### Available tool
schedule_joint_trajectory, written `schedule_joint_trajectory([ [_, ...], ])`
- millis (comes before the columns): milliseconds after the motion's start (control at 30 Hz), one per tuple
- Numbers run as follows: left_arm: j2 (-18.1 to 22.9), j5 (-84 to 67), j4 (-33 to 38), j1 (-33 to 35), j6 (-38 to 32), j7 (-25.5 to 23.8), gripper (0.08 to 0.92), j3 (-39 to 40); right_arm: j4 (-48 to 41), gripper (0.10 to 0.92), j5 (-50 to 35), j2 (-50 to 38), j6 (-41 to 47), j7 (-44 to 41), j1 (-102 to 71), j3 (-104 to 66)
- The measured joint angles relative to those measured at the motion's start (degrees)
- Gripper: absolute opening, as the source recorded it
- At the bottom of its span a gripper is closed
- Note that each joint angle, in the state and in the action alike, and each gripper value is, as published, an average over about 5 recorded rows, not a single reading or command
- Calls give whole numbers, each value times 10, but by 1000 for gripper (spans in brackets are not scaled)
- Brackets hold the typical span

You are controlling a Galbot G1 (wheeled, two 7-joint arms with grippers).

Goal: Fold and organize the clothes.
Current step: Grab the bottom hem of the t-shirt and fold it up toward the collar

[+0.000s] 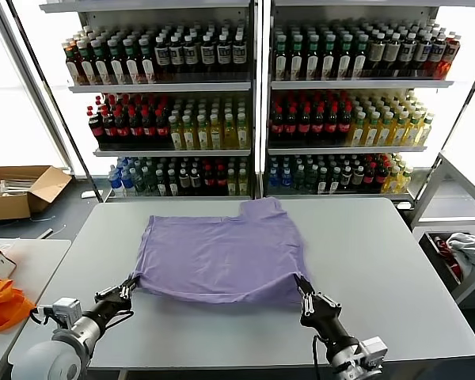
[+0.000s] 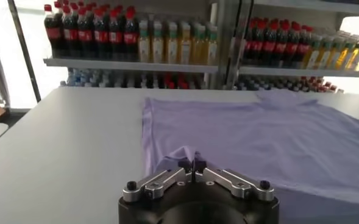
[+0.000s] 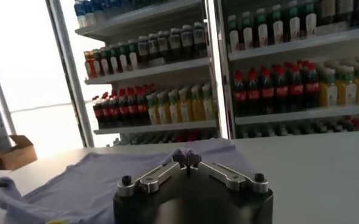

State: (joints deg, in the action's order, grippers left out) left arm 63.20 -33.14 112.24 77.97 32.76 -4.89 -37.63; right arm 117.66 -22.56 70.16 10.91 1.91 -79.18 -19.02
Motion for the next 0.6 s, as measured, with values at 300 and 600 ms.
schedule_joint_trajectory([
  [300,4,-15,-81,-80,1,8,88,25,-131,107,7,18,6,0,130,44],
  [600,6,-10,-119,-105,1,10,202,22,-209,268,16,22,22,-1,203,72],
])
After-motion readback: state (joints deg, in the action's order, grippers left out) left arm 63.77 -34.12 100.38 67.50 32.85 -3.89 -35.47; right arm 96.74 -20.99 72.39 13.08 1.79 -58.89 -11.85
